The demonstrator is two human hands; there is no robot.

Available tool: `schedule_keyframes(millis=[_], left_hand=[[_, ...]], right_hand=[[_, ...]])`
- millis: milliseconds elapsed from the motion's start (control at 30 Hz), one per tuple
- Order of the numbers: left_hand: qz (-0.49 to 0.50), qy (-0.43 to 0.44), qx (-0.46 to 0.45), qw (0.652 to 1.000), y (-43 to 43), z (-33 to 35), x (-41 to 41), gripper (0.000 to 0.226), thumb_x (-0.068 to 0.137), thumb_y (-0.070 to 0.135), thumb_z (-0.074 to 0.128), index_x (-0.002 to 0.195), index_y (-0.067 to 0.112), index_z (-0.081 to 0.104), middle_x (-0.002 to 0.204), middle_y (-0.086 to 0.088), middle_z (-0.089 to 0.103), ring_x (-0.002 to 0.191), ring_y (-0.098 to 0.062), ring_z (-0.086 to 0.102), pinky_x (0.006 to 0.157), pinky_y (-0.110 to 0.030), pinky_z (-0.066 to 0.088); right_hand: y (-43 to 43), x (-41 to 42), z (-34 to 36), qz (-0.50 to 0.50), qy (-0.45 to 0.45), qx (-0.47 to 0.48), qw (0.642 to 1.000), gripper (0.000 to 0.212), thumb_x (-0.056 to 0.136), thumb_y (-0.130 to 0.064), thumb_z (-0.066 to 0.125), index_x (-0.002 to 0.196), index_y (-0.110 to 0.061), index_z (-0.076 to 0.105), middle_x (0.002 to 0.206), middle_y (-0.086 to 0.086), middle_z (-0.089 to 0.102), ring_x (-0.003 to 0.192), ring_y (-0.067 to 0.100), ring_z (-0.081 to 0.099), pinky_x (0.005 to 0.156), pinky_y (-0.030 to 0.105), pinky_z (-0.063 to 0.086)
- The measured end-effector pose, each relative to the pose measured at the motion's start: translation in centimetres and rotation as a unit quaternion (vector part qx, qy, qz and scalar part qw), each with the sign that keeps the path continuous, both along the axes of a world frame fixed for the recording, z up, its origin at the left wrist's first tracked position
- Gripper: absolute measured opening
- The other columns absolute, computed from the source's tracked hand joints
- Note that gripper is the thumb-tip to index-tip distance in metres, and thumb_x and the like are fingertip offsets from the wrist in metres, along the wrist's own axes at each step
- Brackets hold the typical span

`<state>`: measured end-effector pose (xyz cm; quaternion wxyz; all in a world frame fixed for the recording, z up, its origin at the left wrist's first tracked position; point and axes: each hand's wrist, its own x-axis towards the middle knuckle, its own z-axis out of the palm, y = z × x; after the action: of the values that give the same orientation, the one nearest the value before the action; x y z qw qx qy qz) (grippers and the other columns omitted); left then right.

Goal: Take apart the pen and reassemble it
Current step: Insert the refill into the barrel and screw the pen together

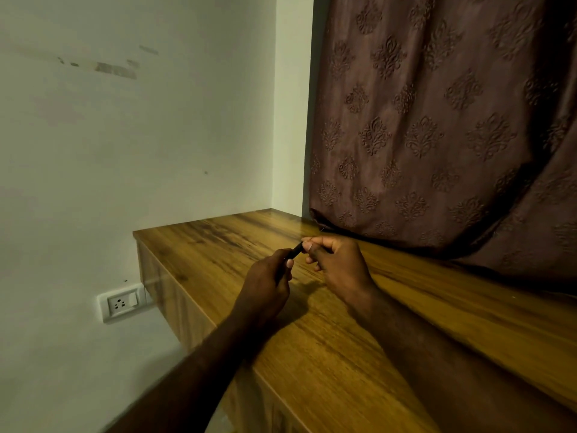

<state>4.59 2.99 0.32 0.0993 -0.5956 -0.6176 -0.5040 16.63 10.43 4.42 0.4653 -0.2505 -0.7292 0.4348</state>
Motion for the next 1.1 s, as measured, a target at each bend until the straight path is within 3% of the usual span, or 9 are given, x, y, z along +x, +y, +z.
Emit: schedule_keyframes(millis=[133,267,367,433,533,667,767,933,1100], left_hand=[[0.002,0.011,0.004,1.0,0.1,0.0,0.0,0.03,0.097,0.019,0.044,0.126,0.016,0.053,0.085,-0.007,0.066,0.074,-0.017,0.061,0.068,-0.041,0.054],[0.001,0.025,0.008,1.0,0.2,-0.1,0.0,0.03,0.096,0.018,0.044,0.125,0.016,0.053,0.085,-0.007,0.066,0.076,-0.018,0.06,0.07,-0.042,0.054],[0.007,0.02,0.009,1.0,0.2,0.0,-0.1,0.031,0.096,0.021,0.045,0.126,0.019,0.052,0.092,-0.006,0.066,0.08,-0.016,0.06,0.072,-0.039,0.054],[0.0,0.01,0.007,1.0,0.2,-0.1,-0.2,0.032,0.096,0.021,0.046,0.127,0.019,0.052,0.101,-0.005,0.066,0.085,-0.014,0.06,0.075,-0.032,0.053],[-0.009,0.02,0.003,1.0,0.3,-0.2,0.0,0.033,0.096,0.02,0.046,0.128,0.018,0.053,0.105,-0.003,0.065,0.087,-0.011,0.057,0.074,-0.023,0.045],[0.001,0.046,-0.011,0.999,0.8,-0.5,-0.3,0.03,0.096,0.017,0.045,0.124,0.015,0.055,0.099,-0.007,0.065,0.081,-0.015,0.055,0.07,-0.028,0.043],[0.015,0.053,-0.03,0.998,1.0,-0.7,-0.6,0.026,0.094,0.016,0.046,0.118,0.015,0.055,0.095,-0.008,0.065,0.08,-0.019,0.057,0.07,-0.036,0.048],[0.034,0.062,-0.048,0.996,1.1,-0.8,-0.5,0.023,0.093,0.015,0.048,0.116,0.015,0.054,0.093,-0.007,0.064,0.076,-0.017,0.053,0.064,-0.028,0.038],[0.038,0.062,-0.056,0.996,1.1,-0.7,-0.6,0.024,0.093,0.017,0.048,0.117,0.016,0.054,0.095,-0.007,0.064,0.078,-0.018,0.055,0.066,-0.03,0.044]], right_hand=[[0.2,0.0,0.1,-0.008,-0.052,0.047,0.998,0.022,0.096,-0.017,0.054,0.11,-0.014,0.071,0.097,0.007,0.073,0.081,0.013,0.063,0.073,0.029,0.05],[0.4,0.5,0.2,0.014,-0.098,0.076,0.992,0.029,0.099,-0.018,0.048,0.121,-0.012,0.065,0.1,-0.004,0.066,0.078,0.002,0.059,0.064,0.017,0.043],[1.2,1.1,0.3,0.004,-0.097,0.064,0.993,0.029,0.099,-0.019,0.047,0.121,-0.014,0.065,0.109,-0.002,0.068,0.082,0.002,0.06,0.065,0.019,0.043],[2.5,2.0,0.2,-0.037,-0.081,0.049,0.995,0.025,0.099,-0.017,0.048,0.115,-0.014,0.067,0.105,-0.001,0.069,0.079,0.003,0.06,0.063,0.019,0.042],[5.2,3.8,-0.8,-0.132,-0.065,0.021,0.989,0.013,0.092,-0.017,0.059,0.088,-0.018,0.071,0.087,0.0,0.071,0.074,0.012,0.063,0.059,0.023,0.043],[7.5,5.9,-3.1,-0.191,-0.118,-0.029,0.974,0.013,0.082,-0.02,0.073,0.071,-0.013,0.07,0.065,-0.002,0.064,0.065,0.015,0.059,0.067,0.028,0.046],[7.5,5.8,-3.9,-0.162,-0.189,-0.017,0.968,0.012,0.082,-0.017,0.073,0.076,-0.007,0.072,0.073,0.002,0.069,0.075,0.017,0.063,0.072,0.025,0.044],[6.2,4.2,-4.0,-0.124,-0.271,0.058,0.953,0.011,0.087,-0.015,0.066,0.089,-0.009,0.074,0.09,0.004,0.071,0.088,0.018,0.063,0.078,0.029,0.048],[6.2,3.2,-4.3,-0.132,-0.31,0.09,0.937,0.011,0.085,-0.015,0.068,0.09,-0.012,0.077,0.097,0.003,0.074,0.093,0.019,0.065,0.083,0.03,0.052]])
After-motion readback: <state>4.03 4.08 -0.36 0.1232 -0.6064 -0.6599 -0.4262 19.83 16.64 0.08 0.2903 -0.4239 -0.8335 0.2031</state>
